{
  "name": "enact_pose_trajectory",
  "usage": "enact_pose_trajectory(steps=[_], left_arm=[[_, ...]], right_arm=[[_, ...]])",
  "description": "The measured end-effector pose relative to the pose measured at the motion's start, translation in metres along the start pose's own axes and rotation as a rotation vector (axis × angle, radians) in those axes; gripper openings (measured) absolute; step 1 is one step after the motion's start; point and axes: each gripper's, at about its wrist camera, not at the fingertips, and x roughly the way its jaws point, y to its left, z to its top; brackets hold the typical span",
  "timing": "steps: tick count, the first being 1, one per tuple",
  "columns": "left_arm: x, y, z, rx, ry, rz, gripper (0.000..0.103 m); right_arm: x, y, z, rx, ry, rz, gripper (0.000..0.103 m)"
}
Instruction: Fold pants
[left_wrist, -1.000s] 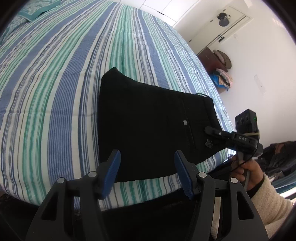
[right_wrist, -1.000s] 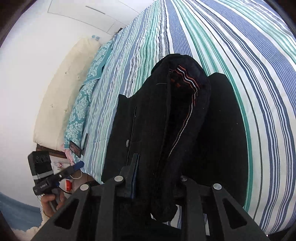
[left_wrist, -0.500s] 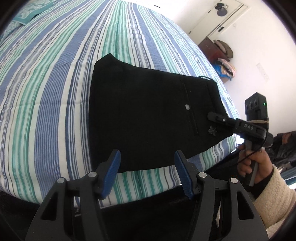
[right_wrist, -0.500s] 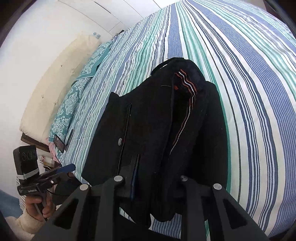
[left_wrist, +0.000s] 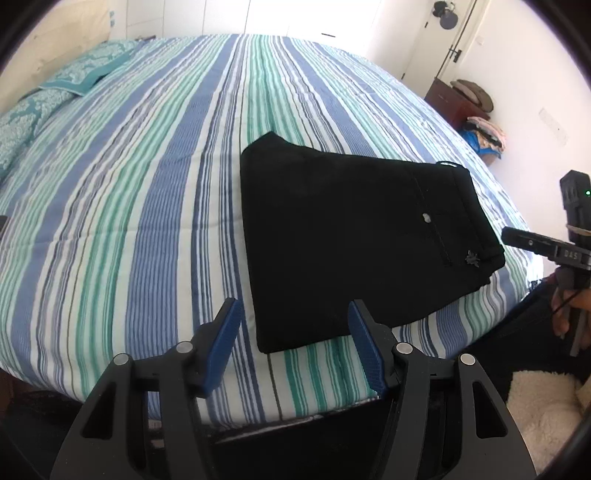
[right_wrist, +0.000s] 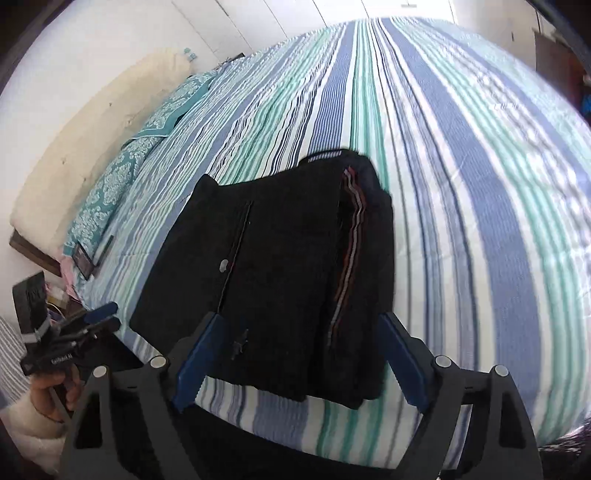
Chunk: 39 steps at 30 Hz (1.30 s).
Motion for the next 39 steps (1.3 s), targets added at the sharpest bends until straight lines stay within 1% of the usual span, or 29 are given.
enact_pose_trajectory(steps=[2, 5, 6, 7, 9, 10, 11, 12, 13, 14, 15, 16, 17, 18, 20, 23, 31, 33, 35, 37, 38, 39], left_arm=[[0.004, -0.007, 0.002, 0.029, -0.014, -0.004, 0.063], [0.016, -0.024, 0.004, 0.098, -0.009, 0.001, 0.063], [0.020, -0.029, 0.004, 0.125, -0.005, 0.008, 0.063], [0.023, -0.034, 0.003, 0.150, 0.002, 0.022, 0.063], [0.029, -0.041, 0.001, 0.182, 0.020, 0.041, 0.063], [0.031, -0.043, 0.000, 0.187, 0.026, 0.045, 0.063], [0.033, -0.044, 0.000, 0.186, 0.032, 0.047, 0.064], [0.035, -0.044, 0.000, 0.185, 0.040, 0.052, 0.064], [0.038, -0.045, 0.001, 0.183, 0.044, 0.061, 0.065], [0.040, -0.046, 0.002, 0.183, 0.045, 0.068, 0.066], [0.041, -0.047, 0.004, 0.184, 0.044, 0.075, 0.067], [0.042, -0.048, 0.005, 0.186, 0.043, 0.083, 0.067], [0.044, -0.050, 0.006, 0.190, 0.043, 0.090, 0.067], [0.046, -0.052, 0.007, 0.191, 0.044, 0.098, 0.067], [0.048, -0.053, 0.008, 0.188, 0.044, 0.110, 0.067], [0.048, -0.053, 0.009, 0.189, 0.045, 0.117, 0.067], [0.048, -0.050, 0.010, 0.192, 0.052, 0.125, 0.068], [0.046, -0.050, 0.014, 0.196, 0.059, 0.111, 0.068], [0.042, -0.045, 0.028, 0.200, 0.052, 0.085, 0.068], [0.038, -0.036, 0.052, 0.186, 0.029, 0.058, 0.068], [0.039, -0.031, 0.067, 0.173, 0.024, 0.033, 0.068], [0.042, -0.027, 0.083, 0.164, 0.025, 0.013, 0.068]], right_arm=[[-0.016, 0.012, -0.002, -0.075, -0.031, -0.067, 0.085], [-0.024, 0.035, -0.007, -0.188, -0.069, -0.089, 0.083], [-0.023, 0.041, -0.010, -0.218, -0.079, -0.093, 0.079], [-0.023, 0.048, -0.013, -0.248, -0.094, -0.078, 0.073], [-0.029, 0.062, -0.027, -0.340, -0.183, 0.007, 0.070], [-0.027, 0.067, -0.032, -0.371, -0.196, 0.030, 0.070], [-0.019, 0.068, -0.035, -0.384, -0.166, 0.038, 0.070], [-0.009, 0.069, -0.037, -0.389, -0.126, 0.031, 0.067], [0.003, 0.067, -0.038, -0.384, -0.088, -0.003, 0.063], [0.018, 0.062, -0.039, -0.358, -0.030, -0.041, 0.058], [0.031, 0.053, -0.041, -0.312, 0.031, -0.063, 0.048], [0.036, 0.044, -0.042, -0.264, 0.043, -0.062, 0.043], [0.033, 0.038, -0.041, -0.229, 0.020, -0.052, 0.040], [0.032, 0.034, -0.040, -0.211, 0.023, -0.043, 0.038], [0.032, 0.035, -0.038, -0.204, 0.030, -0.045, 0.038], [0.033, 0.040, -0.041, -0.235, 0.023, -0.071, 0.038], [0.035, 0.036, -0.041, -0.219, 0.009, -0.058, 0.039], [0.035, 0.036, -0.041, -0.216, 0.006, -0.057, 0.039], [0.033, 0.036, -0.040, -0.206, 0.009, -0.056, 0.040], [0.024, 0.039, -0.032, -0.171, 0.017, -0.035, 0.043], [0.017, 0.039, -0.025, -0.144, 0.017, -0.007, 0.046], [0.009, 0.040, -0.016, -0.122, 0.003, 0.026, 0.058]])
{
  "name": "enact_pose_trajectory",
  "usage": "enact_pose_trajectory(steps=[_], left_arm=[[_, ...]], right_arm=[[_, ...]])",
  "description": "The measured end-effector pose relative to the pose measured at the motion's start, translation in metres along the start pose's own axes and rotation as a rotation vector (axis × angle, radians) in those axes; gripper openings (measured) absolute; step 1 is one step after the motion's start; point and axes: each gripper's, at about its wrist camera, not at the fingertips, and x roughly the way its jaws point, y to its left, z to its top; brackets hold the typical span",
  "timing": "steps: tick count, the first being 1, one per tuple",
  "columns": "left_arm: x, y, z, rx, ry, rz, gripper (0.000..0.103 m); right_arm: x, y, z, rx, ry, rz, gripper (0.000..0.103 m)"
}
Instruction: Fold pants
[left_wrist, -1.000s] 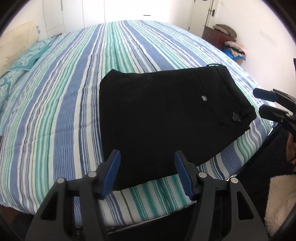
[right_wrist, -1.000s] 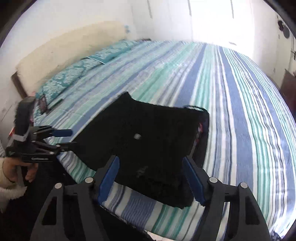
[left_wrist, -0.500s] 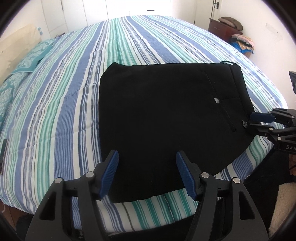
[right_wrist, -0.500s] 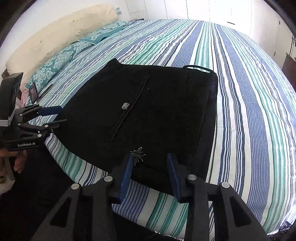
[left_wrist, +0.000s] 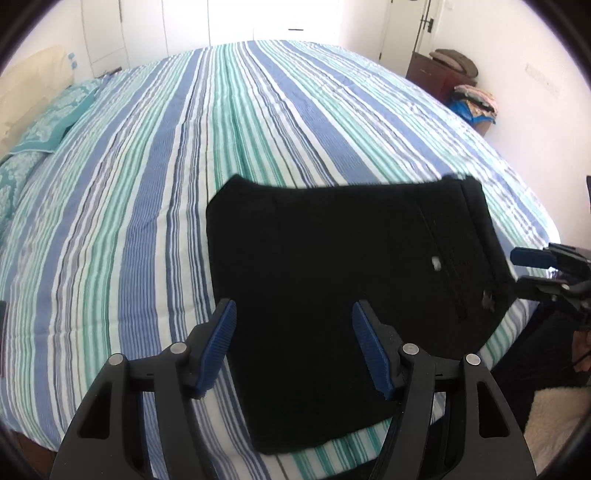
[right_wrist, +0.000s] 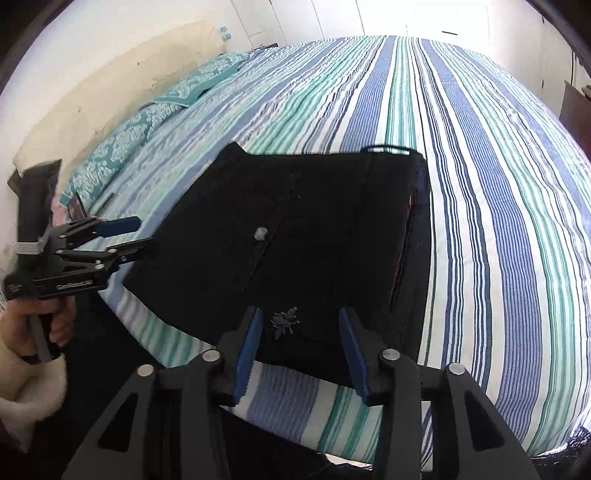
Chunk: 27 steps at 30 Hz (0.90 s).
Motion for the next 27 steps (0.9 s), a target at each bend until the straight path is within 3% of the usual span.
enact_pose_trajectory(steps=[1, 5, 7, 9, 12, 15, 19, 22, 25, 27], left_arm=[[0.006, 0.005, 0.015, -0.003, 0.005, -0.012, 0.068], [0.054, 0.011, 0.067, 0.035, 0.077, -0.038, 0.068], [0.087, 0.013, 0.080, 0.037, 0.134, -0.024, 0.068], [0.115, 0.025, 0.084, 0.001, 0.168, 0.044, 0.068], [0.134, 0.052, 0.081, -0.134, 0.173, 0.093, 0.068], [0.116, 0.063, 0.077, -0.214, 0.139, 0.046, 0.068], [0.063, 0.044, 0.057, -0.135, 0.076, 0.009, 0.068], [0.029, 0.013, 0.018, -0.075, 0.062, -0.062, 0.069], [0.035, -0.023, -0.027, 0.014, 0.143, -0.070, 0.073], [0.032, -0.040, -0.052, 0.096, 0.140, -0.004, 0.073]], right_arm=[[-0.009, 0.001, 0.010, 0.009, -0.034, 0.019, 0.068], [-0.012, 0.005, 0.063, -0.029, -0.107, 0.028, 0.070], [0.009, 0.003, 0.084, -0.035, -0.087, 0.061, 0.070], [0.041, -0.011, 0.094, 0.004, -0.031, 0.090, 0.069], [0.073, -0.046, 0.089, 0.093, -0.006, 0.025, 0.044], [0.068, -0.062, 0.077, 0.185, -0.027, 0.060, 0.042], [0.023, -0.043, 0.065, 0.106, -0.084, 0.020, 0.044], [-0.006, -0.017, 0.045, 0.048, -0.115, 0.055, 0.047], [0.000, 0.007, 0.015, -0.017, -0.053, 0.026, 0.055], [0.018, 0.003, -0.010, 0.009, 0.030, -0.027, 0.056]])
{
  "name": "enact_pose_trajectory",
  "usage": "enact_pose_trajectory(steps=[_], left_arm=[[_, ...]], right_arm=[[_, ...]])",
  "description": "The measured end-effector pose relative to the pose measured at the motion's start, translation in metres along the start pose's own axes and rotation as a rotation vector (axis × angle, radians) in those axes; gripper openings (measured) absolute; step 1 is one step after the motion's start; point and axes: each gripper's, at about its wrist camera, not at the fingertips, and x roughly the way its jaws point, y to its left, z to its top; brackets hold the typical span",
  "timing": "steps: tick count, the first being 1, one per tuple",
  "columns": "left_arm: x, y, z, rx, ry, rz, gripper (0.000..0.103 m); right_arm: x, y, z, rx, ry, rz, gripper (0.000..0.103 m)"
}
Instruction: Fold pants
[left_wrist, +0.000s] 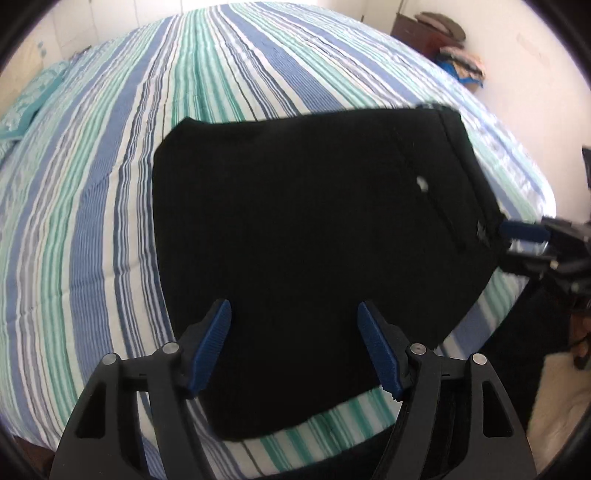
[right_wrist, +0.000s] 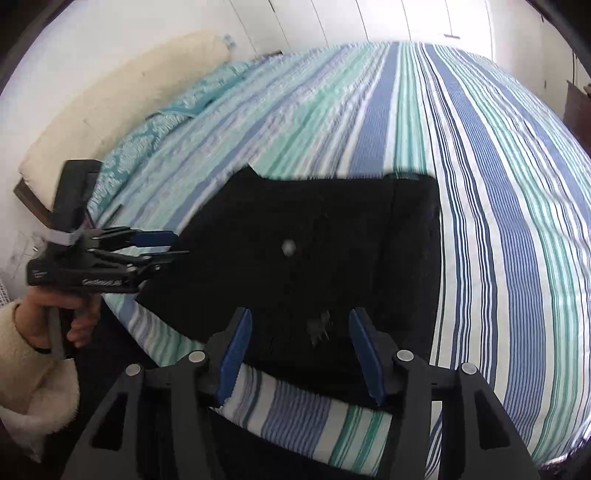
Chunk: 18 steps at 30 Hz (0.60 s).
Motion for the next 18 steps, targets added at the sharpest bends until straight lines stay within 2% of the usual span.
enact_pose_trajectory(steps=[1, 3, 5, 7, 8, 10, 12, 14, 15, 16, 18], left_arm=[[-0.010, -0.005, -0.007, 0.024, -0.027, 0.018, 0.073], [-0.028, -0.006, -0.016, 0.027, -0.014, -0.034, 0.073], [-0.047, 0.003, -0.020, -0.002, -0.032, -0.087, 0.073], [-0.062, 0.022, -0.021, -0.057, -0.071, -0.108, 0.073], [-0.063, 0.035, -0.016, -0.102, -0.085, -0.121, 0.073], [-0.060, 0.068, -0.008, -0.217, -0.116, -0.150, 0.073], [-0.043, 0.103, -0.001, -0.330, -0.107, -0.212, 0.073], [-0.018, 0.129, 0.001, -0.434, -0.040, -0.271, 0.073], [-0.007, 0.137, 0.002, -0.465, -0.022, -0.331, 0.073], [0.004, 0.141, 0.001, -0.486, -0.007, -0.404, 0.073], [0.020, 0.141, -0.001, -0.501, 0.019, -0.450, 0.073]], right_arm=[[0.003, -0.005, -0.012, 0.016, 0.011, -0.014, 0.056], [-0.008, -0.008, -0.026, 0.026, 0.008, -0.027, 0.056], [-0.020, -0.014, -0.035, 0.064, 0.047, -0.050, 0.056], [-0.041, -0.024, -0.046, 0.116, 0.006, -0.028, 0.059], [-0.049, -0.032, -0.045, 0.152, -0.025, -0.010, 0.063], [-0.057, -0.052, -0.036, 0.230, -0.085, 0.019, 0.089], [-0.053, -0.071, -0.018, 0.291, -0.127, 0.092, 0.092], [-0.033, -0.090, -0.004, 0.343, -0.073, 0.178, 0.092], [-0.020, -0.101, 0.002, 0.366, -0.042, 0.223, 0.092], [-0.007, -0.110, 0.006, 0.384, -0.009, 0.267, 0.092], [0.018, -0.122, 0.012, 0.405, 0.069, 0.305, 0.092]])
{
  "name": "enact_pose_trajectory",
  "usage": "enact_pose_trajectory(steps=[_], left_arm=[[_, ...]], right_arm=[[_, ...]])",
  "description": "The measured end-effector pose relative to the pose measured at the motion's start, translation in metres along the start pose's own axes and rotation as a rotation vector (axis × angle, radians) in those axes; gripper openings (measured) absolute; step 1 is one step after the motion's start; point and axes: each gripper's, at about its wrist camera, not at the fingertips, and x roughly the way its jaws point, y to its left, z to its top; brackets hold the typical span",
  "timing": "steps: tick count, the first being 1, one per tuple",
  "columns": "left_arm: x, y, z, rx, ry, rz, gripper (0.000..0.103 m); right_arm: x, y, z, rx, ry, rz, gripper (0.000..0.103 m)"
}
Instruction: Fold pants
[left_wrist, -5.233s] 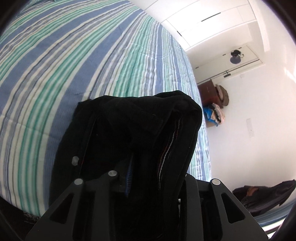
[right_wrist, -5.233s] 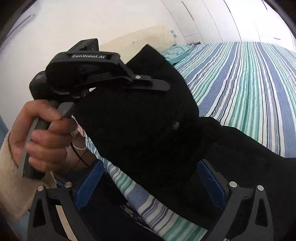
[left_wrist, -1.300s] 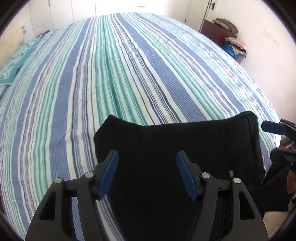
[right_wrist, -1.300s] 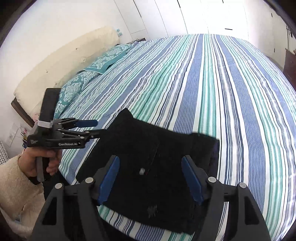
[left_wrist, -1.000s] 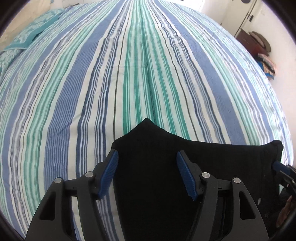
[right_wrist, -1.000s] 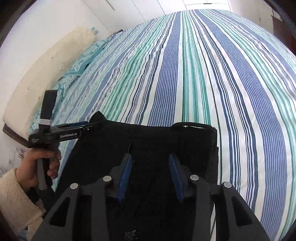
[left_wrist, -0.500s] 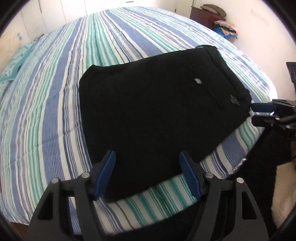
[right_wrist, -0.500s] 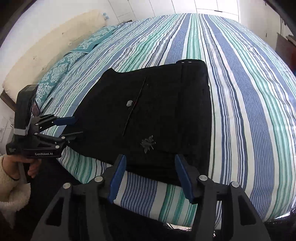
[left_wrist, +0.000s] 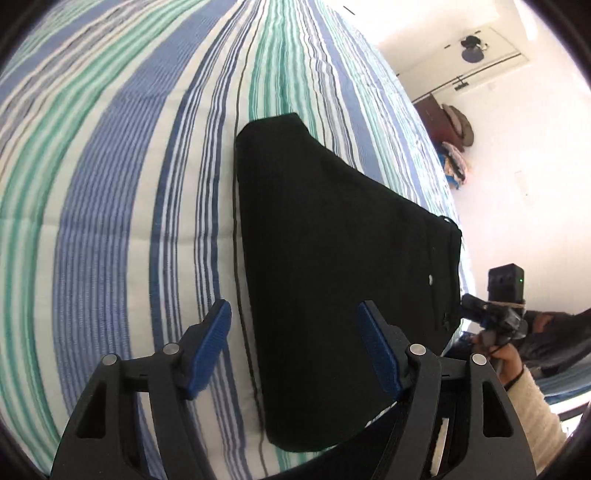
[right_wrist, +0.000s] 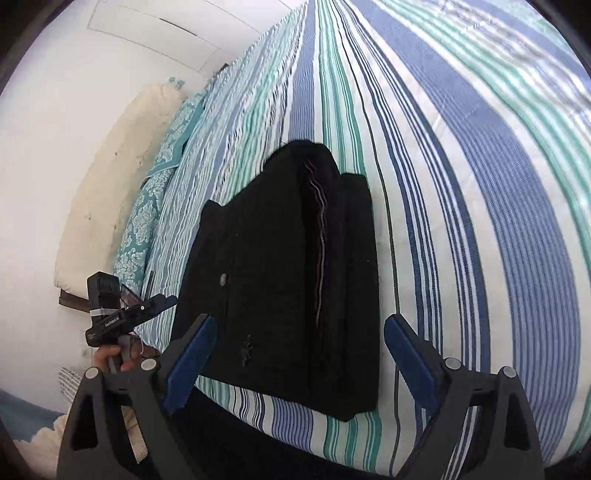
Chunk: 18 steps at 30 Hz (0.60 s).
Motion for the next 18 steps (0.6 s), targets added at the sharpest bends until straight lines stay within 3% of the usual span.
enact_pose_trajectory(steps=[3, 6, 8, 9, 10, 12, 13, 15, 18], left_arm=[[0.022, 0.001, 0.001, 0.012, 0.047, 0.011, 0.073], [0.036, -0.009, 0.002, 0.039, 0.066, -0.031, 0.073], [0.042, -0.017, 0.005, 0.052, 0.068, -0.035, 0.068], [0.040, -0.023, 0.004, 0.082, 0.055, -0.006, 0.047], [0.037, -0.030, 0.003, 0.121, 0.036, 0.025, 0.033], [0.029, -0.039, 0.002, 0.142, 0.013, 0.037, 0.022], [0.022, -0.043, 0.002, 0.150, 0.000, 0.044, 0.021], [0.008, -0.055, 0.000, 0.191, -0.029, 0.073, 0.020], [-0.013, -0.071, 0.004, 0.229, -0.071, 0.087, 0.020]], right_arm=[[0.026, -0.018, 0.008, 0.020, 0.076, 0.001, 0.092], [0.039, -0.019, 0.010, 0.052, 0.091, 0.134, 0.092], [0.049, -0.011, 0.008, 0.024, 0.106, 0.109, 0.089], [0.053, -0.005, 0.007, -0.014, 0.113, 0.060, 0.081], [0.054, 0.002, 0.007, -0.052, 0.110, 0.017, 0.072], [0.049, 0.011, 0.003, -0.089, 0.091, -0.013, 0.055], [0.044, 0.018, 0.001, -0.119, 0.074, -0.020, 0.046], [0.035, 0.035, -0.001, -0.175, 0.044, -0.029, 0.038], [0.024, 0.060, 0.000, -0.215, 0.010, -0.024, 0.035]])
